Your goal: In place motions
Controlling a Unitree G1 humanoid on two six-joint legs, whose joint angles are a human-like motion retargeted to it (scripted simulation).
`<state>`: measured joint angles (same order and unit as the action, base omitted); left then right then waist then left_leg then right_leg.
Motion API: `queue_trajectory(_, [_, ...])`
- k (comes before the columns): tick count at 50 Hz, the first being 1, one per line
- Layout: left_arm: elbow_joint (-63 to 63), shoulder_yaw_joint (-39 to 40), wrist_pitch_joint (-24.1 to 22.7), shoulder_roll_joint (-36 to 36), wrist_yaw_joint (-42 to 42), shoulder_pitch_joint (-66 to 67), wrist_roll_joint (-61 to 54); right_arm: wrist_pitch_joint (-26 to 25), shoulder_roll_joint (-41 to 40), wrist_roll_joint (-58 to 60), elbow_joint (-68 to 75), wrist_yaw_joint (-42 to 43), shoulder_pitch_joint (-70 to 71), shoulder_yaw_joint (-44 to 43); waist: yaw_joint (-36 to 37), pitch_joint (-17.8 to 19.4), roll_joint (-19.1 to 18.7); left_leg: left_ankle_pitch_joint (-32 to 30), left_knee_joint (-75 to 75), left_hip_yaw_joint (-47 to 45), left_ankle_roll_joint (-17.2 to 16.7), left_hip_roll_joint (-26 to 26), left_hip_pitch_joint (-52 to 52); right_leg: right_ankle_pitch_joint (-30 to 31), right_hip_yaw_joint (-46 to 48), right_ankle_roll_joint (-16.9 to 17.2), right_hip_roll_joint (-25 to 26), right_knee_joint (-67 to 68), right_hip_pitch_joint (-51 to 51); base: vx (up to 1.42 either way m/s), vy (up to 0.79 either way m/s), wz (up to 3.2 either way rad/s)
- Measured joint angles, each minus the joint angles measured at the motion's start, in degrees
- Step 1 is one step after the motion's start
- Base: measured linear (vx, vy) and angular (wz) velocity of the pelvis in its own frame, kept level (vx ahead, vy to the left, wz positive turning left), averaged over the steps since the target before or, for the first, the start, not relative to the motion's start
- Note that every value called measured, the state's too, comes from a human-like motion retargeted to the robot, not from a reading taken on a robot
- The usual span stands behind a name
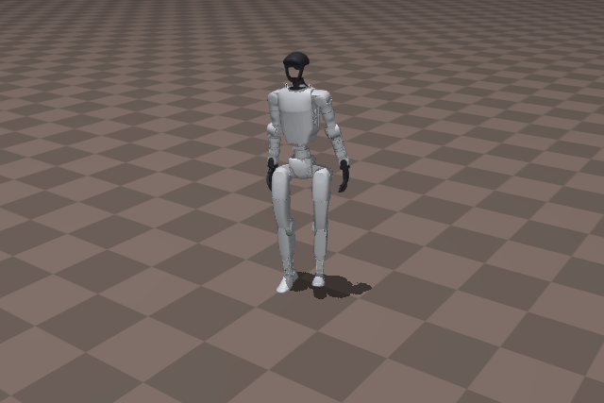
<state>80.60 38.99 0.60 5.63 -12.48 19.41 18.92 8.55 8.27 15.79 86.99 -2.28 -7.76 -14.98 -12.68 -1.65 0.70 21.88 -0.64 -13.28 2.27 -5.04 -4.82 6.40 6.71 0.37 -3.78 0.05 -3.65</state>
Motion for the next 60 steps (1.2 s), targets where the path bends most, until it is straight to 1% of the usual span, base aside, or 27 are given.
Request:
queue_trajectory(5, [0.12, 0.38, 0.08, 0.04, 0.05, -0.10, -0.42, -2.03, 0.54, -1.16, 0.70, -1.82, -0.13, -1.33, -0.11, 0.40, 0.12, -0.03, 0.24, 0.35, -0.06, 0.00, -0.13, 0.27, 0.24, 0.01, 0.03, -0.28, -0.34, 0.00, 0.00, 0.00])
queue_trajectory(10, [0.01, -0.12, 0.04, 0.32, -0.06, -0.02, -0.27, -4.09, 1.63, -0.72, 2.15, -0.27, -0.54, -3.15, 0.15, 0.20, 0.43, 0.15, 0.28, 0.51, -0.12, -0.14, 0.19, 0.67, 0.42, 0.03, -0.12, -0.53, -0.09, 0.00, 0.00, 0.00])
queue_trajectory(13, [0.15, -0.23, 0.08, 0.37, -0.09, -0.13, -0.38, -6.62, 2.73, 4.56, 3.03, 2.46, -0.58, -2.25, -0.08, 0.35, 0.49, 0.31, 0.22, 0.42, -0.16, -0.07, 0.40, 0.91, 0.39, 0.10, -0.10, -0.53, 0.26, 0.00, 0.00, 0.00])
queue_trajectory(17, [0.31, -0.11, 0.14, 0.24, -0.20, -0.24, -0.52, -9.83, 3.68, 12.74, 3.62, 4.95, -0.77, -0.18, 1.20, 0.63, 0.40, 0.79, 0.29, -1.89, -0.39, 0.60, 0.55, 1.03, -1.78, 0.41, 0.27, -0.02, 1.33, -0.07, -0.03, -0.42])
queue_trajectory(20, [0.27, -0.35, 0.10, 0.15, -0.22, -0.05, -0.59, -11.46, 3.62, 15.74, 3.69, 5.04, -1.11, 0.14, 0.37, 0.56, 0.50, 0.95, 0.31, -1.98, -0.43, 0.71, 0.85, 1.20, -1.71, 0.57, 0.30, 0.05, 1.90, -0.06, -0.02, -0.08])
queue_trajectory(22, [0.27, -0.40, 0.11, 0.07, -0.30, -0.01, -0.58, -11.89, 3.33, 15.59, 3.64, 4.57, -1.13, -0.31, 0.04, 0.61, 0.49, 1.12, 0.35, -2.50, -0.47, 0.88, 0.91, 1.34, -2.17, 0.63, 0.46, 0.18, 2.30, -0.06, -0.01, -0.19])
queue_trajectory(28, [-0.04, -0.22, 0.01, -0.34, -0.53, -0.11, -0.59, -10.77, 2.29, 9.25, 3.53, 3.48, -0.45, -2.34, -1.15, 1.07, 0.48, 1.72, 0.45, -4.54, -0.62, 1.42, 0.81, 1.97, -3.87, 0.92, 0.91, 0.45, 3.34, -0.07, -0.01, -0.29])
queue_trajectory(37, [-0.46, -0.10, 0.11, -0.21, -0.61, -0.58, -0.77, -5.02, 1.43, -1.96, 2.15, 2.43, 0.35, -4.47, -2.10, 1.75, 0.40, 2.62, 0.66, -8.41, -0.82, 2.10, 0.11, 2.85, -6.54, 1.41, 1.66, 0.74, 4.46, -0.05, -0.01, -0.37])
queue_trajectory(40, [-0.76, -0.06, 0.11, -0.16, -0.59, -0.83, -0.88, -3.85, 1.22, -5.30, 1.71, 1.47, 0.53, -5.27, -2.30, 1.99, 0.29, 2.90, 0.74, -9.55, -0.82, 2.27, -0.28, 3.09, -7.28, 1.51, 1.96, 0.78, 4.50, -0.02, 0.02, -0.31])
queue_trajectory(47, [-1.85, -0.06, -0.08, -0.24, -0.72, -1.65, -0.99, -2.67, 1.15, -7.85, 0.98, -0.98, 0.64, -5.10, -2.77, 2.35, 0.14, 3.42, 0.86, -10.89, -0.79, 2.34, -1.09, 3.32, -8.31, 1.68, 2.23, 0.81, 4.18, 0.00, 0.01, -0.12])
queue_trajectory(50, [-2.26, 0.03, -0.20, -0.35, -0.81, -1.88, -1.01, -0.73, 0.44, -10.00, -0.48, -3.47, 0.14, -6.24, -2.90, 2.31, 0.15, 3.59, 0.87, -10.97, -0.79, 2.26, -1.27, 3.33, -8.43, 1.71, 2.18, 0.80, 4.00, 0.00, 0.00, 0.00])
queue_trajectory(53, [-2.39, 0.25, -0.35, -0.46, -0.81, -1.98, -1.18, 1.16, -0.95, -16.21, -2.94, -8.21, -0.60, -8.77, -3.22, 2.30, 0.17, 3.75, 0.86, -10.86, -0.76, 2.18, -1.46, 3.28, -8.38, 1.74, 2.10, 0.77, 3.72, 0.00, 0.00, 0.00])
queue_trajectory(60, [-1.09, 0.65, -0.18, -0.47, -0.52, -1.17, -0.99, 0.27, -4.27, -34.54, -9.35, -18.89, -0.93, -14.69, -3.99, 1.97, 0.43, 4.35, 0.84, -11.22, -0.72, 1.87, -2.07, 3.21, -8.75, 1.73, 2.01, 0.81, 3.31, 0.00, 0.00, 0.00])
